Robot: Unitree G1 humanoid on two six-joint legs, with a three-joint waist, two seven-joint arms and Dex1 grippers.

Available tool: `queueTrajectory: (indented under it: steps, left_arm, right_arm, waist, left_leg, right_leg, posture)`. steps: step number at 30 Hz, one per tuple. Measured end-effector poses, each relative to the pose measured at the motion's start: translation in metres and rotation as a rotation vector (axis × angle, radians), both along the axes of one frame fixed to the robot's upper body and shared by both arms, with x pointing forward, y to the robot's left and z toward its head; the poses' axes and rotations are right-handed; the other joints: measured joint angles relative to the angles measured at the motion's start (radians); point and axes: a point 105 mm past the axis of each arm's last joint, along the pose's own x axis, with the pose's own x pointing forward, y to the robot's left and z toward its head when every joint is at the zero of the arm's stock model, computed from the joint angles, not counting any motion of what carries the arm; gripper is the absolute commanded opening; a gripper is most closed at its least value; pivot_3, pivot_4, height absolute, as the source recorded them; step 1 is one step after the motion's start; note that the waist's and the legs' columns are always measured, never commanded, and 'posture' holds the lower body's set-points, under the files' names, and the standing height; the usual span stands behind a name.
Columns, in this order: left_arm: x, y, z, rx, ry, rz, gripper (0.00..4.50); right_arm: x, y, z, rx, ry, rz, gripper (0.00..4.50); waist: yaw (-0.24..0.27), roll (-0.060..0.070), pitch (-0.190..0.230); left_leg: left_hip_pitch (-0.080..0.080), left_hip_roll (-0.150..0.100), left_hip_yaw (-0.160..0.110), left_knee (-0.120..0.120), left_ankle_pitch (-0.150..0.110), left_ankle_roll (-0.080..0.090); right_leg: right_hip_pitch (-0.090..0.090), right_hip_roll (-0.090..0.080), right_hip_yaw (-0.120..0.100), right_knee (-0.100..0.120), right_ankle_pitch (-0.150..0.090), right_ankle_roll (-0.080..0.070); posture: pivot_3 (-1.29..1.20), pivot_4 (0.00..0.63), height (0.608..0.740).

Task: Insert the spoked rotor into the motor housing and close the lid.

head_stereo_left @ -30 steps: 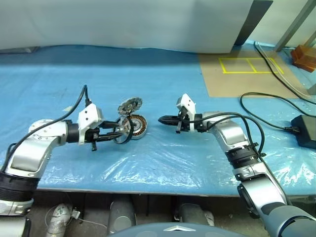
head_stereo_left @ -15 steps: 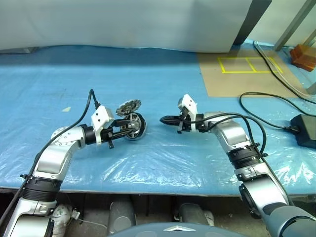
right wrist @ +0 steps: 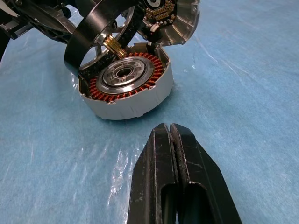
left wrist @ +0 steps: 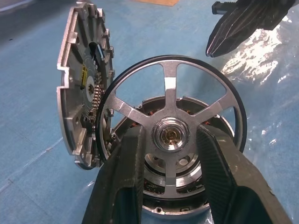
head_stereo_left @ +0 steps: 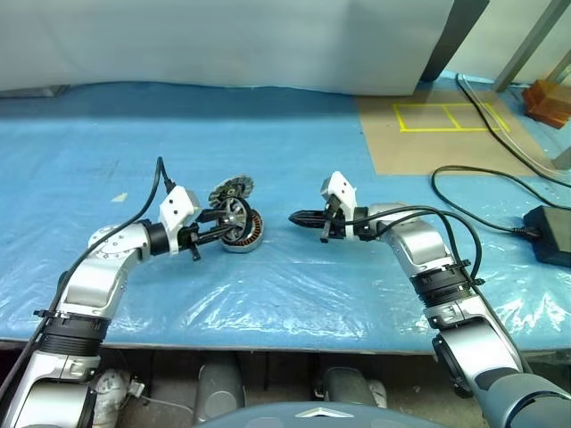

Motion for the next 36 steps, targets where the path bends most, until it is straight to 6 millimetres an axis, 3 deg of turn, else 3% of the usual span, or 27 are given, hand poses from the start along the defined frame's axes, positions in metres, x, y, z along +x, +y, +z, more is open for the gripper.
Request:
queueTrajectory:
  steps: [5,11,27,36]
  left_arm:
    - [-0.001,0.001,0.001,0.012,0.007,-0.002,1.33]
    - [0.002,0.006,-0.003,0.034,0.023,0.022,3.29]
    - [-0.006,-0.004,0.009,-0.045,0.029,-0.005,3.29]
    - [0.005,-0.011,0.008,-0.021,-0.023,0.01,3.29]
  right_arm:
    - [0.0,0.001,-0.001,-0.005,-0.002,-0.001,0.0]
    - [0.0,0.003,-0.001,-0.003,-0.003,0.0,0.0]
    - [-0.001,0.005,-0.003,0.001,-0.001,0.001,0.0]
    - [-0.002,0.008,-0.004,0.003,0.005,0.011,0.0]
  waist:
    - [0.0,0.0,0.0]
    - [0.001,0.0,0.0]
    - [0.002,0.0,0.0]
    - [0.002,0.0,0.0]
  left_leg:
    - [0.0,0.0,0.0,0.0,0.0,0.0]
    - [0.0,0.0,0.0,0.0,0.0,0.0]
    - [0.0,0.0,0.0,0.0,0.0,0.0]
    - [-0.001,0.0,0.0,0.0,0.0,0.0]
  right_leg:
    - [0.0,0.0,0.0,0.0,0.0,0.0]
    - [0.0,0.0,0.0,0.0,0.0,0.0]
    - [0.0,0.0,0.0,0.0,-0.001,-0.001]
    - [0.0,0.0,0.0,0.0,0.0,0.0]
  posture:
    - [0.0,0.15,0.74]
    - [0.0,0.15,0.74]
    - [0.0,0.15,0.74]
    - [0.0,0.15,0.74]
